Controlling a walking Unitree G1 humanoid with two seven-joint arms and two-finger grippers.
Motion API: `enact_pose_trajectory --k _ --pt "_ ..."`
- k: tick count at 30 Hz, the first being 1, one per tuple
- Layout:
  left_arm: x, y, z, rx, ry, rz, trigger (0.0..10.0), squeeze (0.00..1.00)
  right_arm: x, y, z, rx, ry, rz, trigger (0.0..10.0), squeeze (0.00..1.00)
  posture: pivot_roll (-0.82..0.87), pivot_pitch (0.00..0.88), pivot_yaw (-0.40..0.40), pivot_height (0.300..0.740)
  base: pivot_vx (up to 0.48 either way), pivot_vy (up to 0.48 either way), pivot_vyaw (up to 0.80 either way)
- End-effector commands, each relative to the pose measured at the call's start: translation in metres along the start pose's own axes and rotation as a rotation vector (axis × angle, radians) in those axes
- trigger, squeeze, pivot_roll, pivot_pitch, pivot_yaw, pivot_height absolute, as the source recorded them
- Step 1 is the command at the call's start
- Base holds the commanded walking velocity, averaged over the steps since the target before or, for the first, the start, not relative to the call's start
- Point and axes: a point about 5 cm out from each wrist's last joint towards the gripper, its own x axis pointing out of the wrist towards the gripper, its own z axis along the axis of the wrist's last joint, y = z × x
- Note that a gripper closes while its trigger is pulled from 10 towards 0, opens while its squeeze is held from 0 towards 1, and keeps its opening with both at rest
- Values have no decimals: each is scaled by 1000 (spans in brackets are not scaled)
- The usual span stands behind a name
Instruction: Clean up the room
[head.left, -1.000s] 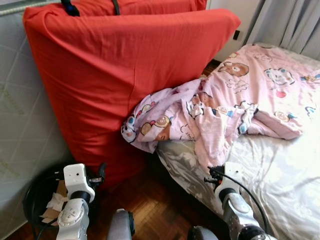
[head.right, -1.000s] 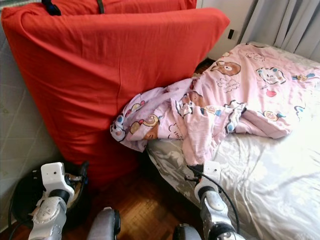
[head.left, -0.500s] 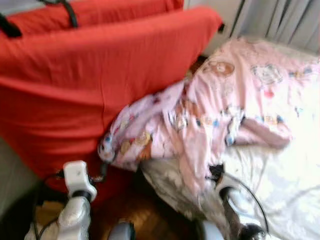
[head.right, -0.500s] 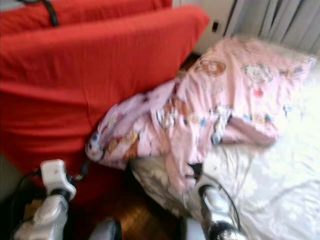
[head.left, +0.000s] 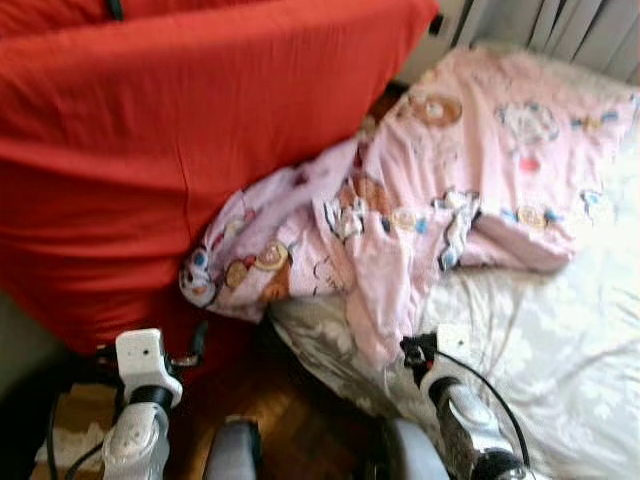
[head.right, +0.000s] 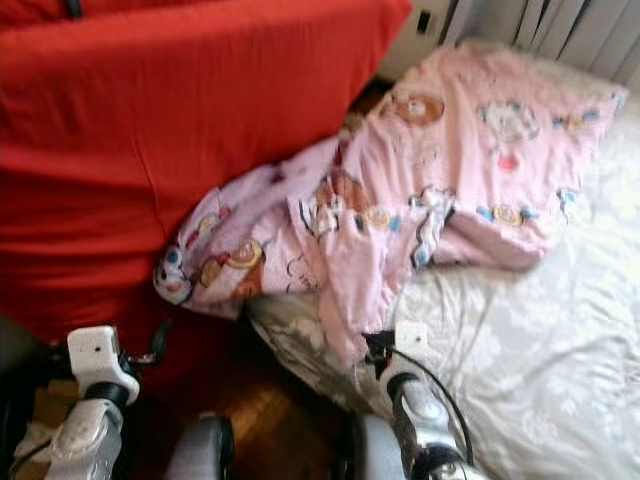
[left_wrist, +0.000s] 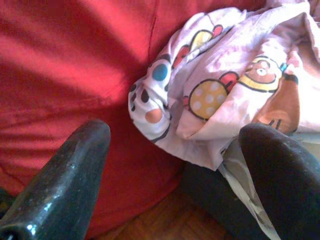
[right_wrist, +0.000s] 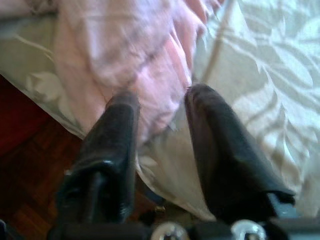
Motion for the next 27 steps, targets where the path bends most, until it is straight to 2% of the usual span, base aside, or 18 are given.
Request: enact_pose_trajectory --k 1,8,12,18,27 --pt "-3 2 3 2 -1 -2 10000 0 0 2 -3 -4 22 -3 10000 1000 154 295 -61 626 0 0 0" --pt "-4 -10 21 -6 -50 -32 10000 0 3 11 3 11 -5 41 10000 1000 164 363 -76 626 0 0 0" --pt "-11 -19 28 2 -54 -55 10000 0 5 18 7 14 -25 80 10000 1000 189 392 -83 626 0 0 0" --pt "-19 -19 32 4 -50 -51 10000 0 8 25 13 -2 -31 87 10000 1000 218 429 -77 626 0 0 0" --pt "-34 -19 46 12 -49 -52 10000 0 14 39 29 -7 -99 129 10000 1000 234 475 -74 626 0 0 0"
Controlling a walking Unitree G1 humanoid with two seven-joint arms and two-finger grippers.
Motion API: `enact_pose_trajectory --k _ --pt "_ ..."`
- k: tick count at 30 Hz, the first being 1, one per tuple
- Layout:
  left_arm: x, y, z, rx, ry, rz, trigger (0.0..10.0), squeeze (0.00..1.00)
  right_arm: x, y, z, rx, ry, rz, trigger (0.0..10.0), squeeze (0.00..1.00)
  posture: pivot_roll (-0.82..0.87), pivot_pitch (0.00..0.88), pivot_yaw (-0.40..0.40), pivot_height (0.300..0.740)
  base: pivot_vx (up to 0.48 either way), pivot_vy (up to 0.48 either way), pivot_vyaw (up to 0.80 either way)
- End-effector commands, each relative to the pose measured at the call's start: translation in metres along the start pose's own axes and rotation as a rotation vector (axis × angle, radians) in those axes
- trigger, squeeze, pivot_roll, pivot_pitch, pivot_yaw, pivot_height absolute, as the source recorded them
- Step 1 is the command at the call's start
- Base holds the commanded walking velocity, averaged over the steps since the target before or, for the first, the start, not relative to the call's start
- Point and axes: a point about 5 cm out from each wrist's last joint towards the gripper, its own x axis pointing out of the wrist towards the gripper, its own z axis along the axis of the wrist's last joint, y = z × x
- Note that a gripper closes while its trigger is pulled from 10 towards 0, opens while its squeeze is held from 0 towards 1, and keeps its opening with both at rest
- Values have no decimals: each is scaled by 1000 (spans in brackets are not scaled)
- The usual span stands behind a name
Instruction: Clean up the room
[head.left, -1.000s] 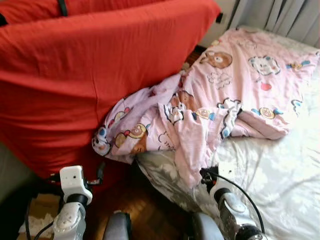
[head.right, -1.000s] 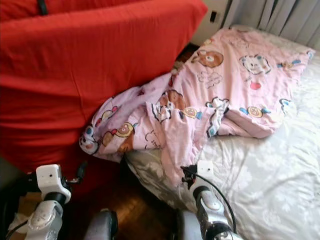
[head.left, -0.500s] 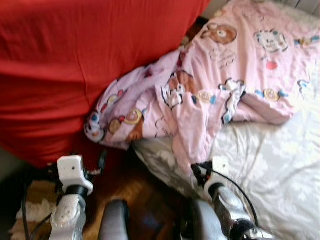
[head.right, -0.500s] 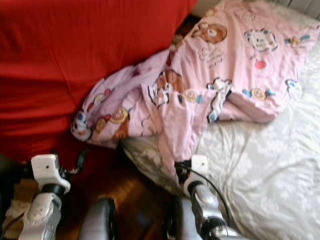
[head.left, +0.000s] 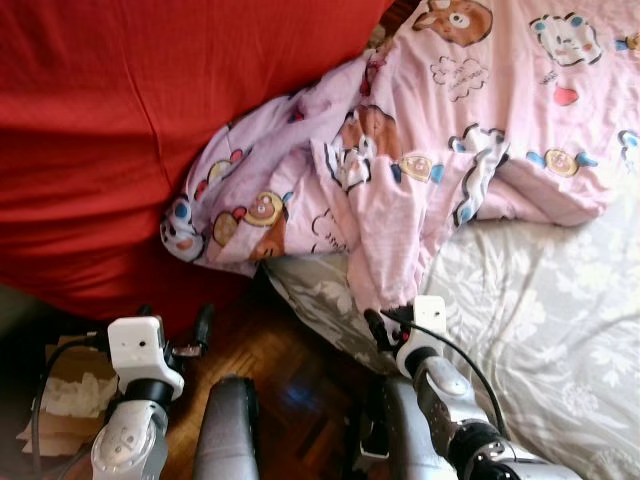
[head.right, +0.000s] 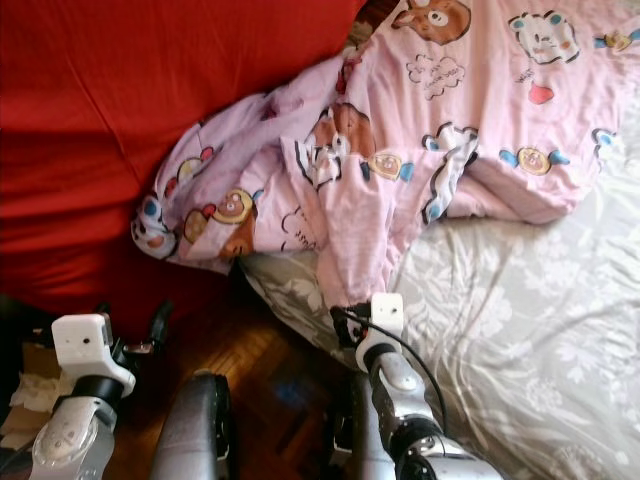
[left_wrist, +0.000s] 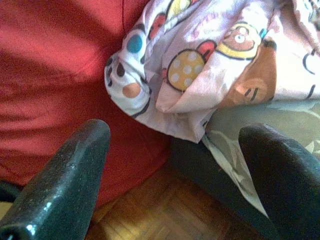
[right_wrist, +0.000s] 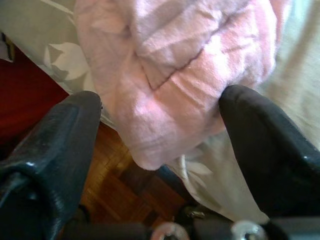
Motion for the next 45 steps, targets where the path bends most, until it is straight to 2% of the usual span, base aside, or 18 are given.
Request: enact_pose_trajectory --k 1,9,10,11,15,21,22,23,24,25,30,45 --pt "-8 -1 -1 -2 34 1 10000 0 -3 -1 -8 7 17 -4 10000 1000 234 475 -74 626 0 0 0" --pt "-19 -12 4 -14 44 -10 10000 0 -1 0 -3 -33 13 -10 10000 1000 217 511 -89 626 0 0 0" --pt "-21 -13 6 -18 44 -11 10000 0 -1 -1 -2 -45 13 -14 10000 824 208 521 -97 626 0 0 0" --pt "-23 -15 9 -22 45 -11 10000 0 0 -1 -1 -55 9 -16 10000 0 200 532 -105 626 0 0 0" --pt "-33 -21 17 -45 43 2 10000 0 0 -3 0 -85 14 -17 10000 0 153 580 -150 626 0 0 0" --pt "-41 -28 25 -72 32 9 10000 0 -2 0 -4 -108 26 11 10000 0 127 603 -179 626 0 0 0" --pt "-40 -29 27 -77 31 9 10000 0 -2 0 -4 -106 25 15 7647 0 126 607 -181 626 0 0 0" --pt "-41 -30 27 -79 30 9 10000 0 -2 0 -4 -105 24 17 7647 0 125 611 -184 626 0 0 0" --pt "-41 -30 27 -80 30 9 10000 0 -2 1 -4 -103 23 18 1333 0 125 611 -184 626 0 0 0" --pt "-42 -32 28 -81 34 8 10000 0 -2 1 -4 -101 23 21 0 0 122 618 -188 626 0 0 0" --pt "-46 -31 28 -80 45 20 10000 0 -2 5 -4 -85 13 51 0 0 119 627 -195 626 0 0 0" --pt "-46 -31 28 -80 45 20 10000 0 -2 5 -4 -85 13 51 0 0 119 627 -195 626 0 0 0"
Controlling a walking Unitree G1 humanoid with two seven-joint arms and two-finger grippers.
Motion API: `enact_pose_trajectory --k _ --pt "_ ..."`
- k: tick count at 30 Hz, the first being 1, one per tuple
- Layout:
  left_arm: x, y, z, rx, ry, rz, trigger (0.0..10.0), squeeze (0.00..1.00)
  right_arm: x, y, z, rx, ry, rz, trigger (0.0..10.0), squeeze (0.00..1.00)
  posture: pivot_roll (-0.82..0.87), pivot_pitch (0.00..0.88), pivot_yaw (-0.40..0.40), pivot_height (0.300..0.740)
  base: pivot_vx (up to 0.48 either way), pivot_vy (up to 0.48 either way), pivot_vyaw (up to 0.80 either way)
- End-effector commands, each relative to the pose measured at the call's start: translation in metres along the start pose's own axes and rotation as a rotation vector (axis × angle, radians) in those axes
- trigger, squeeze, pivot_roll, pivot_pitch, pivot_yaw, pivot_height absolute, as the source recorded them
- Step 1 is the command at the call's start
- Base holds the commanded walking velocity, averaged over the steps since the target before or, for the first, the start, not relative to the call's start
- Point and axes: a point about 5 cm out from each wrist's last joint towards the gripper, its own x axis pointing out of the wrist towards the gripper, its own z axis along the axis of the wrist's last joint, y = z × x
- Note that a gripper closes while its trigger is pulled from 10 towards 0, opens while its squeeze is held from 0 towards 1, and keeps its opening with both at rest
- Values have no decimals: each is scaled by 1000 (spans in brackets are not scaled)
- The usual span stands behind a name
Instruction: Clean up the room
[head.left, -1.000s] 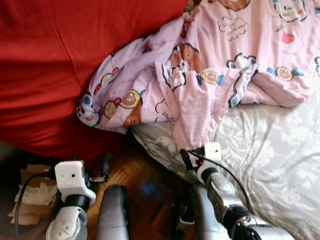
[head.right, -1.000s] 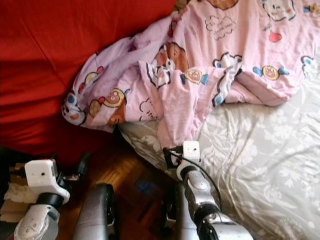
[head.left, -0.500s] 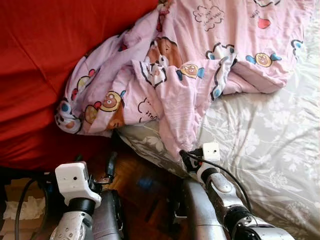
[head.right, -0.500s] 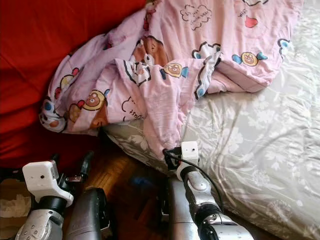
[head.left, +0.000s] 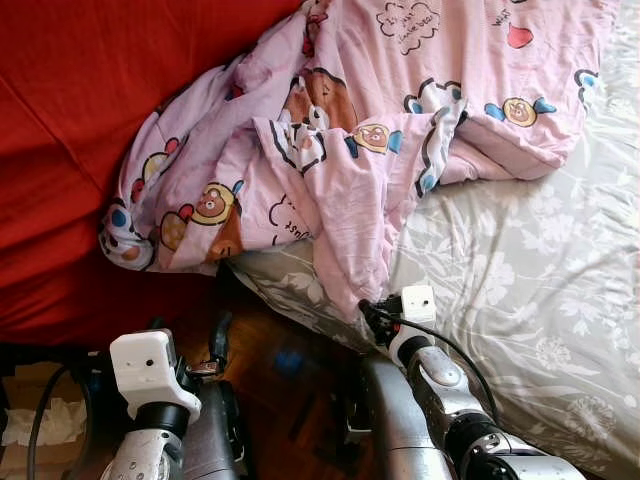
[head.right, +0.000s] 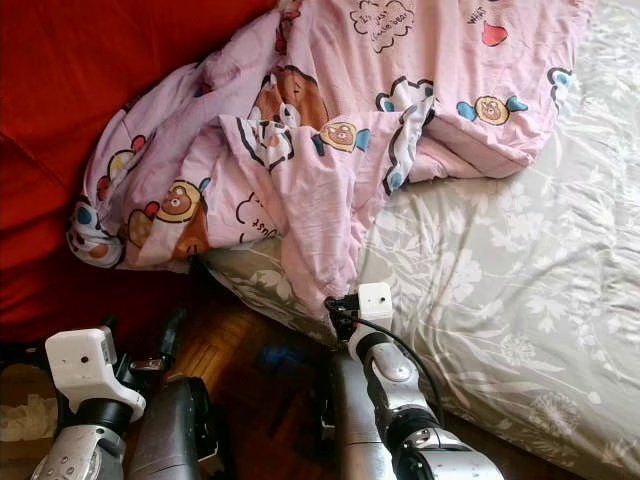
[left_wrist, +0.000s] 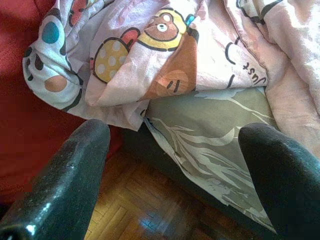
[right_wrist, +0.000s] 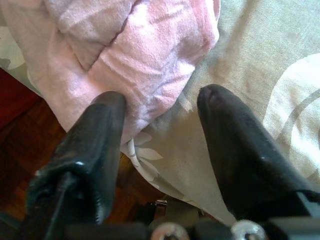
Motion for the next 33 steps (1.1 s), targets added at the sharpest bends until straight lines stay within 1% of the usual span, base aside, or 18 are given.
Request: enact_pose_trajectory --k 1,16,17,18,19,20,21,24,25,26,28,31,33 --pt "-6 0 -1 8 21 11 10000 0 -6 -2 -14 5 37 -6 0 0 119 627 -195 626 0 0 0" --pt "-6 0 -1 8 21 11 10000 0 -6 -2 -14 5 37 -6 0 0 119 627 -195 626 0 0 0" --pt "-6 1 2 14 21 22 10000 0 -1 15 -11 110 30 84 10000 0 179 611 -163 626 0 0 0" --pt "-6 2 5 18 17 26 10000 0 2 27 -8 191 25 149 10000 0 179 611 -162 626 0 0 0" --pt "-5 3 6 22 14 29 10000 0 4 36 -6 247 18 193 10000 0 180 610 -163 626 0 0 0" --pt "-4 4 7 24 11 30 10000 0 5 40 -3 280 1 214 10000 0 181 606 -160 626 0 0 0" --pt "-4 4 7 25 11 30 10000 0 6 40 -2 281 -2 213 10000 0 181 606 -160 626 0 0 0" --pt "-3 5 7 25 7 30 10000 0 7 31 9 272 -75 156 10000 0 188 599 -156 626 0 0 0" --pt "-2 5 6 26 7 30 10000 0 8 26 13 248 -99 126 10000 0 188 596 -153 626 0 0 0" --pt "-1 6 6 26 6 30 10000 0 7 16 21 166 -147 59 10000 0 185 589 -152 626 0 0 0" --pt "0 7 5 27 8 29 10000 0 6 8 25 192 -176 25 10000 0 182 581 -149 626 0 0 0" --pt "1 7 4 28 13 28 10000 0 4 3 24 203 -185 31 10000 0 174 577 -142 626 0 0 0" --pt "2 6 4 27 16 24 10000 0 2 1 17 188 -145 33 10000 0 172 578 -138 626 0 0 0"
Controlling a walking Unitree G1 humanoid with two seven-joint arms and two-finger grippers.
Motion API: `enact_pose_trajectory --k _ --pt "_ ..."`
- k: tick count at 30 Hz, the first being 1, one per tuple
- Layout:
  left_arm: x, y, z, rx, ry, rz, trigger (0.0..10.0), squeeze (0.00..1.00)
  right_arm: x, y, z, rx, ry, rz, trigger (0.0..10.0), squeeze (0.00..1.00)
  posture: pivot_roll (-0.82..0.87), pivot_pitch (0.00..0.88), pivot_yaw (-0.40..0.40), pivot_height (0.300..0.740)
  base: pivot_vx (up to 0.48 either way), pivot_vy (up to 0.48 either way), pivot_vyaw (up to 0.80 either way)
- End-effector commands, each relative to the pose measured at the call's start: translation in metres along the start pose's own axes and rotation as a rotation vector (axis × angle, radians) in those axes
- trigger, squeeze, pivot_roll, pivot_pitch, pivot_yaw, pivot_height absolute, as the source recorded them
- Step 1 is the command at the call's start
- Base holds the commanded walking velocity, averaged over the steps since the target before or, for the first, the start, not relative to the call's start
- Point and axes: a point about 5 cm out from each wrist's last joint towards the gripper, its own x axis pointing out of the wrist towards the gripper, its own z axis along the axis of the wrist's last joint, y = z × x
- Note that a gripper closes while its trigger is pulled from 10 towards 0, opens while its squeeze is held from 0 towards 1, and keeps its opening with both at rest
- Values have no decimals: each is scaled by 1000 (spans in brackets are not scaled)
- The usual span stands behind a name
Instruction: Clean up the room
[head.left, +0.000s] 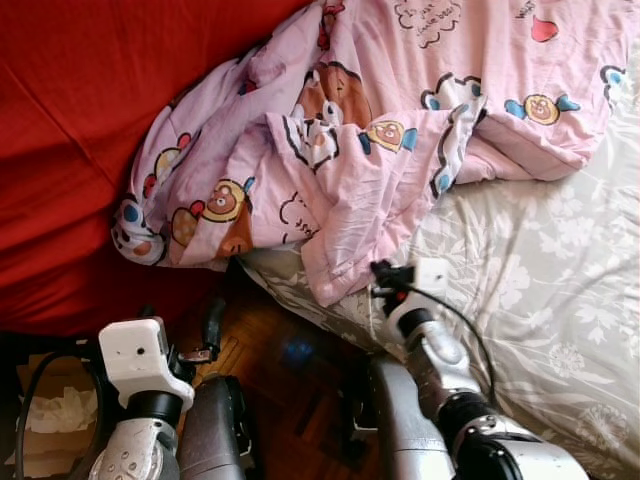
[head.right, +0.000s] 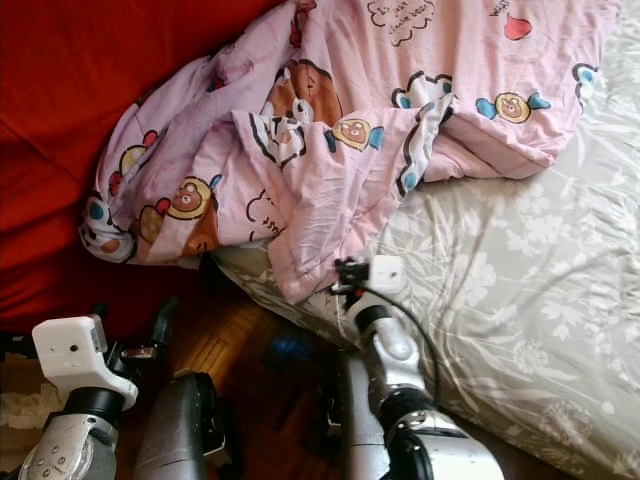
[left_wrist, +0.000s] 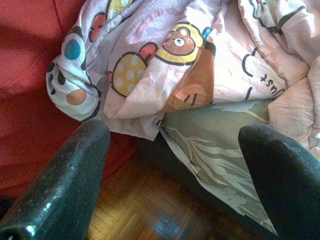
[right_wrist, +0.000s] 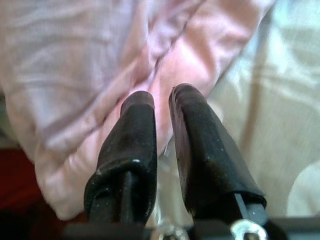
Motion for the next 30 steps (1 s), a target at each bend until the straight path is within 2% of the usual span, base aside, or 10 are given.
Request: enact_pose_trajectory --k 1,6,7,8,9,13,20,30 --pt "-5 3 -8 7 48 8 10000 0 -14 -4 -26 18 103 -17 10000 0 175 579 -135 626 0 0 0" --pt "-7 5 -7 12 52 4 10000 0 -16 0 -33 29 128 -23 10000 0 187 588 -126 626 0 0 0" --pt "-7 6 -7 14 53 5 10000 0 -15 1 -33 34 127 -17 10000 333 187 588 -126 626 0 0 0" --pt "-7 6 -7 15 53 5 10000 0 -14 3 -32 36 125 -12 10000 333 187 588 -126 626 0 0 0" --pt "-7 7 -7 17 53 6 10000 0 -13 5 -31 44 115 -3 10000 1000 189 590 -123 626 0 0 0" --pt "-8 8 -7 22 57 8 10000 0 -4 22 -26 75 108 72 10000 1000 187 589 -125 626 0 0 0" --pt "-9 7 -8 20 58 12 10000 0 -5 38 -37 85 174 143 10000 1000 193 590 -131 626 0 0 0" --pt "-11 10 -7 22 60 22 10000 0 -6 38 -41 32 199 109 10000 1000 202 595 -133 626 0 0 0"
